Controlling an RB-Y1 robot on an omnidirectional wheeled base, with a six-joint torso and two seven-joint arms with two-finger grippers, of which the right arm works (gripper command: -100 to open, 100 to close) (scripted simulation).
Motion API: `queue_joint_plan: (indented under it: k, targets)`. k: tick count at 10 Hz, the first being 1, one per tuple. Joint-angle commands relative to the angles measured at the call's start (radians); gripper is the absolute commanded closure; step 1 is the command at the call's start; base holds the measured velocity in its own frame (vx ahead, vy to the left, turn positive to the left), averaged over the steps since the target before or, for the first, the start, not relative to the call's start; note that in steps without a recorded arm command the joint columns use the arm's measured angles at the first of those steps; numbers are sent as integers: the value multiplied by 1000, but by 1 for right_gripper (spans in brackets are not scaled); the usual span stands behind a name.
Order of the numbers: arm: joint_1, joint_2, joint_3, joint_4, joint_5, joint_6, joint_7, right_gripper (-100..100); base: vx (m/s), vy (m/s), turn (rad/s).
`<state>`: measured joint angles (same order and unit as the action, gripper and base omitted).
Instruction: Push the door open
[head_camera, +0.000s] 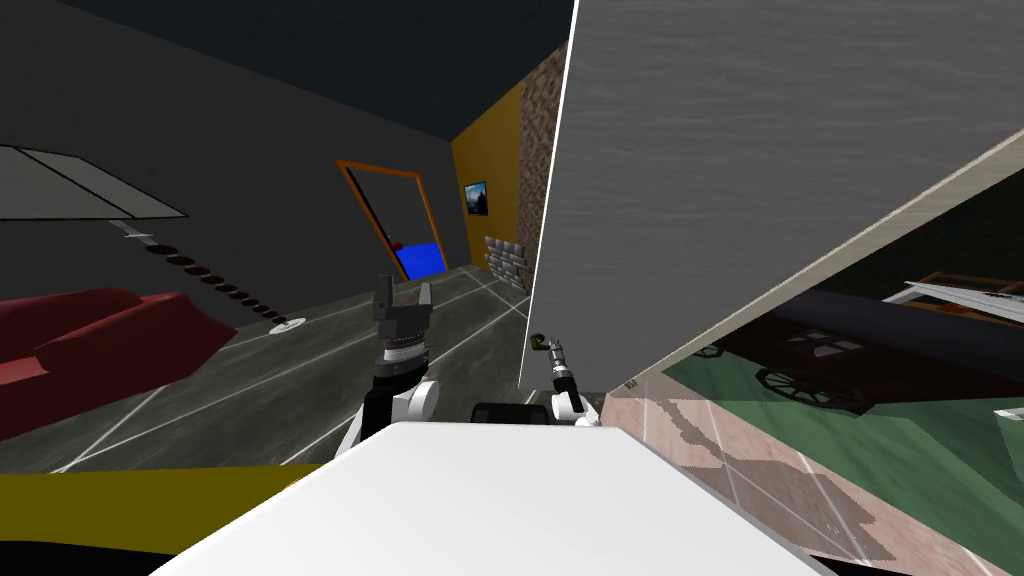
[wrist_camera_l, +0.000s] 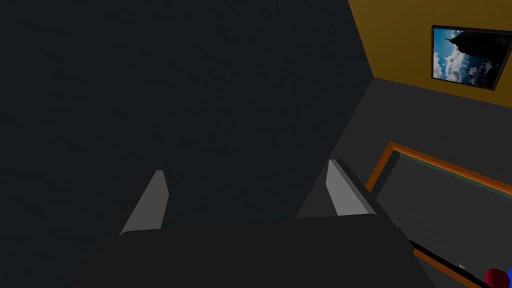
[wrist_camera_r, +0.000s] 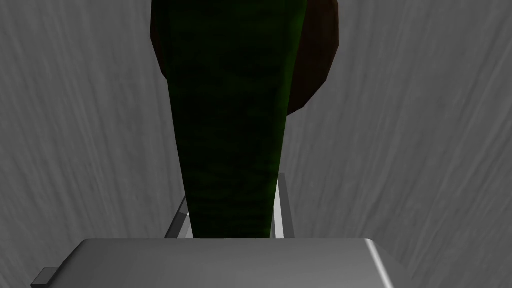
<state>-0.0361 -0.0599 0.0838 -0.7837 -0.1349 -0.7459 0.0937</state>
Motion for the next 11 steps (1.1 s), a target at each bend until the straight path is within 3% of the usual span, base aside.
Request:
queue_joint_plan:
  k: [1,11]
  targets:
    - [-17,-9,-29,13,-12,-12,6,100,184,103,-95]
    - [-22,54,-126,20,-51,-17,45,100,162,96,-76]
